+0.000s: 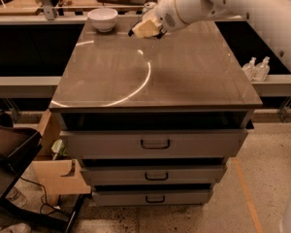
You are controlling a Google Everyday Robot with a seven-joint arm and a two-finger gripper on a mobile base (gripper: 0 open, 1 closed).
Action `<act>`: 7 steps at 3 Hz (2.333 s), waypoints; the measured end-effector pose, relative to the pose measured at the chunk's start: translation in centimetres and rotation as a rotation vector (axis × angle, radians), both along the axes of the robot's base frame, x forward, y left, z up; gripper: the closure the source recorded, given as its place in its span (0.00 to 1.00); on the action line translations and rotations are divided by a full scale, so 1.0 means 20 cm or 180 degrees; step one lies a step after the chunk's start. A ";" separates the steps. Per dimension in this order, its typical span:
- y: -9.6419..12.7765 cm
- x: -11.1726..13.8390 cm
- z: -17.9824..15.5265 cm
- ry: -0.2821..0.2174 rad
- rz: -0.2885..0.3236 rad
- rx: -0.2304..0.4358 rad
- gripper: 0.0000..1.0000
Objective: Move rxbar blueberry near 7up can
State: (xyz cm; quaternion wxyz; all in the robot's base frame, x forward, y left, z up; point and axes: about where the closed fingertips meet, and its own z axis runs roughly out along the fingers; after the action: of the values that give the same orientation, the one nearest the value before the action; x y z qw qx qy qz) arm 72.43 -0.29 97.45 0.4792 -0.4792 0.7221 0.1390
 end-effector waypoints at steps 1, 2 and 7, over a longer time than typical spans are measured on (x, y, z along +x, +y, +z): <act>-0.13 0.15 0.05 -0.0083 -0.0169 0.0087 1.00; -0.13 0.15 0.05 -0.0082 -0.0168 0.0087 1.00; -0.63 0.83 -0.49 0.0185 -0.1141 -0.0045 1.00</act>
Offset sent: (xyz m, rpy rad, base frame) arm 0.0231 -0.0204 0.0053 0.0189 -0.0140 -0.0409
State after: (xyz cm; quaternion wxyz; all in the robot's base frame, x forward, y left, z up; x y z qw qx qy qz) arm 89.04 -12.96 87.56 0.4718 -0.3420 0.8105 0.0601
